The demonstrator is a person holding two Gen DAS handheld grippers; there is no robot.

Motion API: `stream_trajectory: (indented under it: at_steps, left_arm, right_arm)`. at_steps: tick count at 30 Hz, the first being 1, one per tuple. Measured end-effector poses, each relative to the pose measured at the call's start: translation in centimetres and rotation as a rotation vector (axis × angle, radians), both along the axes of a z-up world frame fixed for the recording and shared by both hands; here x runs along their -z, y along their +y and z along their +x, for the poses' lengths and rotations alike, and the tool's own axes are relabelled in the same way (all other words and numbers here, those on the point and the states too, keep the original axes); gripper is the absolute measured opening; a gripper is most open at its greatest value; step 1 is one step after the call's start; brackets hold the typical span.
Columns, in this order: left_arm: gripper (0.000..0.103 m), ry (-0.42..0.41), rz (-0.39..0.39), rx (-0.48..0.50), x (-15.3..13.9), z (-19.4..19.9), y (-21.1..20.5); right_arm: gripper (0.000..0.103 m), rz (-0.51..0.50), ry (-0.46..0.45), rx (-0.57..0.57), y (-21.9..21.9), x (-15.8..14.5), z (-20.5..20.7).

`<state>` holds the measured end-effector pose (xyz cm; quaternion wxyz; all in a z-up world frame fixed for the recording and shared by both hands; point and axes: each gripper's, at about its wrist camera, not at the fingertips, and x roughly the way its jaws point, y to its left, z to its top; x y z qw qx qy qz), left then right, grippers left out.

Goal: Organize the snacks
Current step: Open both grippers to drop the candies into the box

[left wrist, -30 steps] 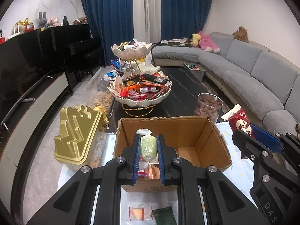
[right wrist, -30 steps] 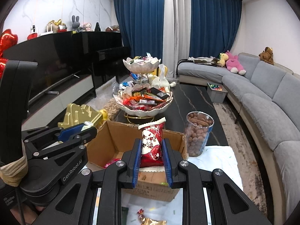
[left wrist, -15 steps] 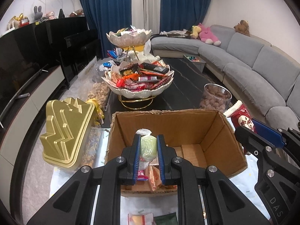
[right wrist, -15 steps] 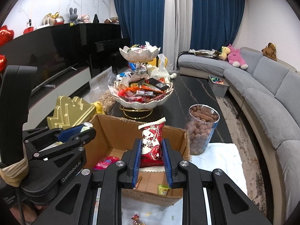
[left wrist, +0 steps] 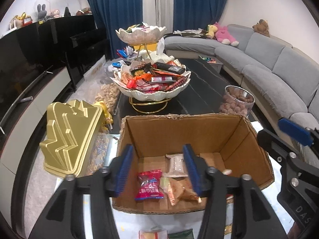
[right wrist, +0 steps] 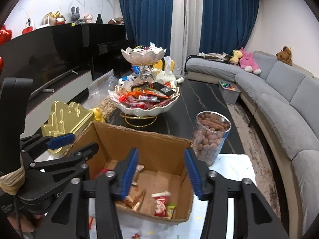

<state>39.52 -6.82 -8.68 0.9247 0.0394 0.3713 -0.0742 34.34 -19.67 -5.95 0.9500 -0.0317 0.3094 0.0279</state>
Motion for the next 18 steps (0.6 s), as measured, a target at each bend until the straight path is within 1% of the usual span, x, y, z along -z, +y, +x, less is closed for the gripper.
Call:
stream_trajectory:
  at_steps: [1,2,3,4,7,12,18]
  left_arm:
    - [0.063,-0.004,0.003,-0.004,-0.1,-0.1,0.0]
    - [0.066,-0.009,0.010,-0.010,-0.3,-0.2,0.1]
    - [0.071,-0.014,0.016,-0.015,-0.4,-0.4,0.1]
    - [0.075,-0.021,0.023,-0.019,-0.6,-0.5,0.1]
    - [0.080,-0.042,0.037,-0.020,-1.4,-1.1,0.1]
    - [0.083,-0.060,0.019,-0.033,-2.8,-2.5,0.4]
    - [0.083,-0.071,0.009,-0.034,-4.1,-4.3,0.3]
  right_arm:
    - [0.058,-0.005,-0.006,0.005,0.0,-0.1,-0.1]
    - [0.061,-0.009,-0.011,0.009,-0.1,-0.3,-0.3]
    - [0.061,-0.010,-0.014,0.012,-0.1,-0.4,-0.4]
    - [0.062,-0.011,-0.018,0.014,-0.1,-0.6,-0.6]
    - [0.064,-0.009,-0.026,0.021,-0.3,-1.1,-1.1]
    - [0.064,-0.009,-0.046,0.024,-0.4,-2.1,-2.3]
    - [0.064,-0.011,-0.072,0.023,-0.5,-3.4,-3.9]
